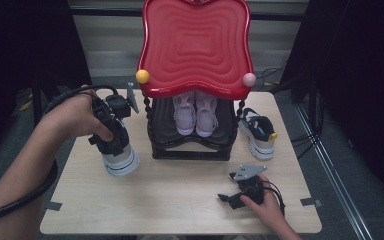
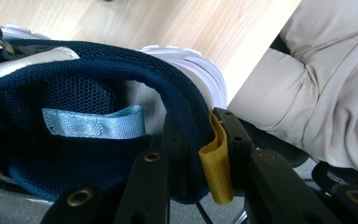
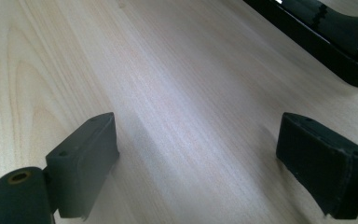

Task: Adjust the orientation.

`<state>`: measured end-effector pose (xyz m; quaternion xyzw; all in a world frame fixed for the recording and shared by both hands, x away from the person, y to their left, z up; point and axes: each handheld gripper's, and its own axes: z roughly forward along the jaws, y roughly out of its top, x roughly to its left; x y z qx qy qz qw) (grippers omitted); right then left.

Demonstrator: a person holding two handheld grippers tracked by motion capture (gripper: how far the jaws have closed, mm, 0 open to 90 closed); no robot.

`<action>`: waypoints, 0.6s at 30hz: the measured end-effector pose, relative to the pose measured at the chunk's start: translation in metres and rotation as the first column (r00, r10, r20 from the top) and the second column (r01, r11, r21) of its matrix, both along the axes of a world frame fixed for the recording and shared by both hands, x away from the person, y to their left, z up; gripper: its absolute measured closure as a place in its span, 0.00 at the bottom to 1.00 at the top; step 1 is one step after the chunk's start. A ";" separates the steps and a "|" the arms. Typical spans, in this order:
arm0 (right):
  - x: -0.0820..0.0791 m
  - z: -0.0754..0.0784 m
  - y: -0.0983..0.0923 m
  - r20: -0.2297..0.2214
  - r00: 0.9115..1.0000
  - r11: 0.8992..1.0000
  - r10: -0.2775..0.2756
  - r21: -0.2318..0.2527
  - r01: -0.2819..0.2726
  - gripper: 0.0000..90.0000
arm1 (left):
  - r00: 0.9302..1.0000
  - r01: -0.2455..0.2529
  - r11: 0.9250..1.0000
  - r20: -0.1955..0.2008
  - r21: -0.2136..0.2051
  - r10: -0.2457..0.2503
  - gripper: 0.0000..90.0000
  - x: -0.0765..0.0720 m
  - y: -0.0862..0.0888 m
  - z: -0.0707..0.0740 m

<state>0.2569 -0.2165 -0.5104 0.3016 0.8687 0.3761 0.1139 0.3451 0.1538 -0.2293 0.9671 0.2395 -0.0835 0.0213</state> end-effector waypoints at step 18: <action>0.000 0.000 0.000 0.001 1.000 1.000 0.000 0.000 0.000 0.13 | 1.000 -0.002 1.000 0.024 -0.011 0.003 0.84 0.002 -0.005 0.048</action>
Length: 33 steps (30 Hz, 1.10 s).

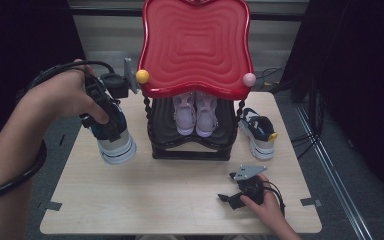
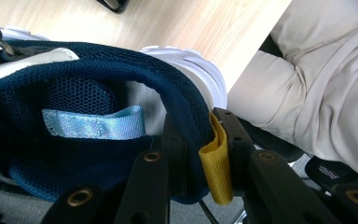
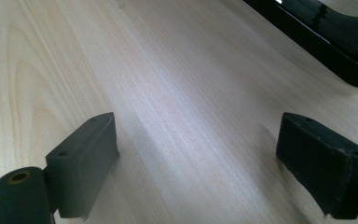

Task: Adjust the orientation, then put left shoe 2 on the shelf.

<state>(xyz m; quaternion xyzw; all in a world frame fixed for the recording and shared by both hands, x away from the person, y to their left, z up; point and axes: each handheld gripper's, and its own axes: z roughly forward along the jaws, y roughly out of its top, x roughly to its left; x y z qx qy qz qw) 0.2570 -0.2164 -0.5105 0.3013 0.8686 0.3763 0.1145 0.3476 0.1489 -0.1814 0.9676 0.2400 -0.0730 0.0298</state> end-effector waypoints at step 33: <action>0.001 0.000 0.000 -0.002 1.000 1.000 0.002 0.001 -0.002 0.13 | 0.993 0.009 1.000 0.114 0.024 -0.012 0.84 0.012 -0.018 0.086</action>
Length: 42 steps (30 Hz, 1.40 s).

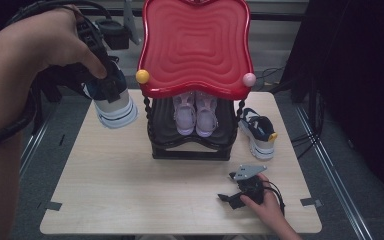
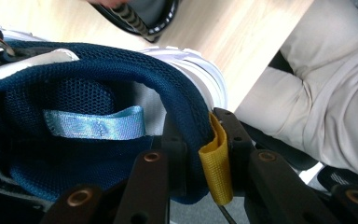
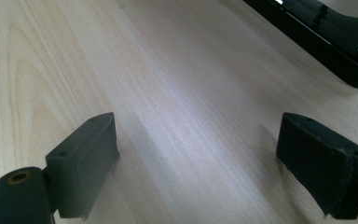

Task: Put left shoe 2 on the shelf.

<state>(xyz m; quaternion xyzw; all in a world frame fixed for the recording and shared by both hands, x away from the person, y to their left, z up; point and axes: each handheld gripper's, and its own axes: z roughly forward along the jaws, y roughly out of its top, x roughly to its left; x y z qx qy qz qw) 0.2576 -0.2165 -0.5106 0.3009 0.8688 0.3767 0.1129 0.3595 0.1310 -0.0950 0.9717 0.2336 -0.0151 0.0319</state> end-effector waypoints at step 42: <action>0.001 0.000 0.000 -0.002 1.000 1.000 0.004 0.000 -0.004 0.13 | 0.955 0.099 0.995 0.278 0.025 -0.103 0.84 0.015 -0.086 0.055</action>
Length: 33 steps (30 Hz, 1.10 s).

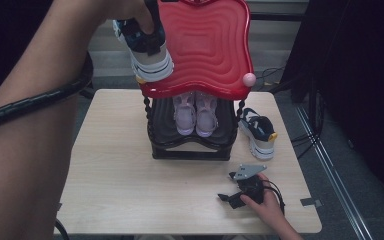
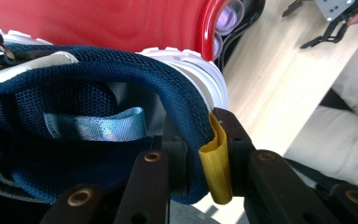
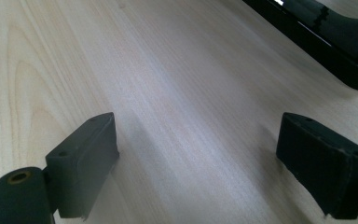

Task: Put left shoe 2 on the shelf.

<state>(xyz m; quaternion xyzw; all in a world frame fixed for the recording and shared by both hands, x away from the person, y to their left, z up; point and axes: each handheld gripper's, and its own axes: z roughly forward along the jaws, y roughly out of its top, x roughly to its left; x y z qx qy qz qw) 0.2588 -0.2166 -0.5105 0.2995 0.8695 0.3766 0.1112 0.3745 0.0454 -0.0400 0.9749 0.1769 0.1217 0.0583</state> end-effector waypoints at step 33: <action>0.000 0.000 0.000 0.000 1.000 1.000 0.001 0.000 -0.001 0.13 | 0.979 0.196 0.975 0.040 0.101 -0.201 0.84 0.024 -0.067 -0.037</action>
